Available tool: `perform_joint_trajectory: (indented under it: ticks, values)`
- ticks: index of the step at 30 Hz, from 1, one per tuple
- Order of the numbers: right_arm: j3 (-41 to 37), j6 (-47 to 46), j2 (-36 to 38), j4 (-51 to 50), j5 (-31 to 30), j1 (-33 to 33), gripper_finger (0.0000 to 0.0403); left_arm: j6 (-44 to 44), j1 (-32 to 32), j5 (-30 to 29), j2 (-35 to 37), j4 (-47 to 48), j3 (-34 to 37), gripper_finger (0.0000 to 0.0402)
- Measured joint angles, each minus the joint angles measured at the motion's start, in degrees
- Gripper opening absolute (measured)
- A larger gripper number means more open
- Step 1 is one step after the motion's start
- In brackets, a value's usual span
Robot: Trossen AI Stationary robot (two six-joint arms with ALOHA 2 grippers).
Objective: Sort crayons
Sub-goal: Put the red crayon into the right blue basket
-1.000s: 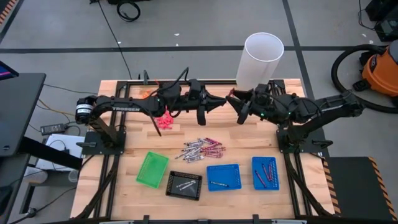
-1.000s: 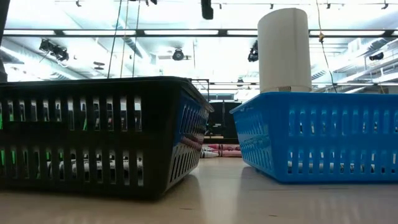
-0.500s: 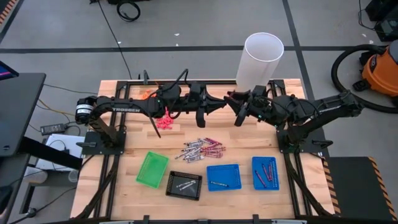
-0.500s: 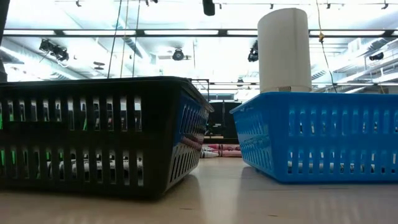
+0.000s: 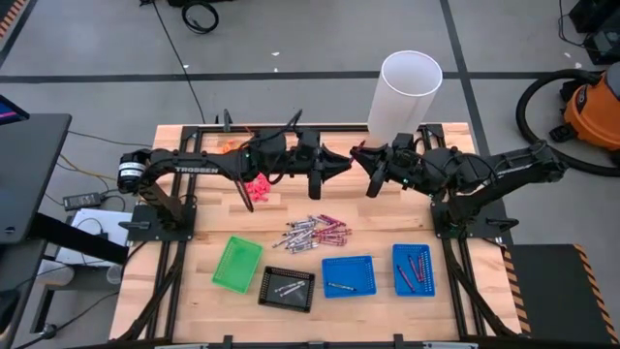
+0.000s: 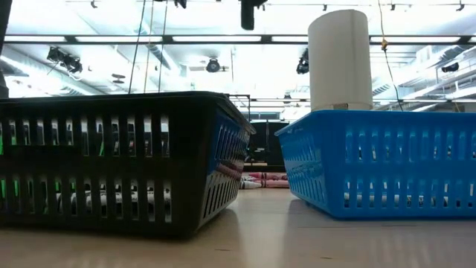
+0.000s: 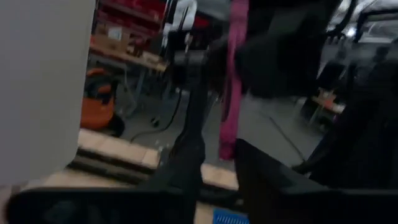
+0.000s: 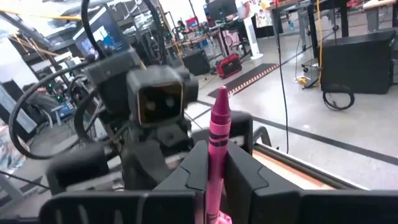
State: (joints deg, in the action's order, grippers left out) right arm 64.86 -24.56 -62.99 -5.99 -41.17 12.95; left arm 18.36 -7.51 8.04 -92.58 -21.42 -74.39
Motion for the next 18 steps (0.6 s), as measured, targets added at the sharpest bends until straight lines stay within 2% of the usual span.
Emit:
perform_joint_trajectory:
  ticks: [3,7,13,18]
  values:
    - [0.00,-4.96,0.50,-5.39,1.67,0.00,0.0035,-0.08,-0.03,0.04,0.03,3.87,0.00,0.0156]
    - [0.02,-17.36,1.26,-16.82,7.32,0.00,0.0038,-0.71,-0.15,0.21,0.22,15.76,0.02,0.0193]
    - [-0.83,-32.71,0.78,-32.87,19.81,1.43,0.0040,-1.24,-0.15,0.28,0.28,32.32,0.02,0.0202]
    - [-3.56,-40.51,0.54,-39.36,30.84,4.85,0.0041,-0.52,-0.15,-0.80,0.28,37.57,0.02,0.0203]
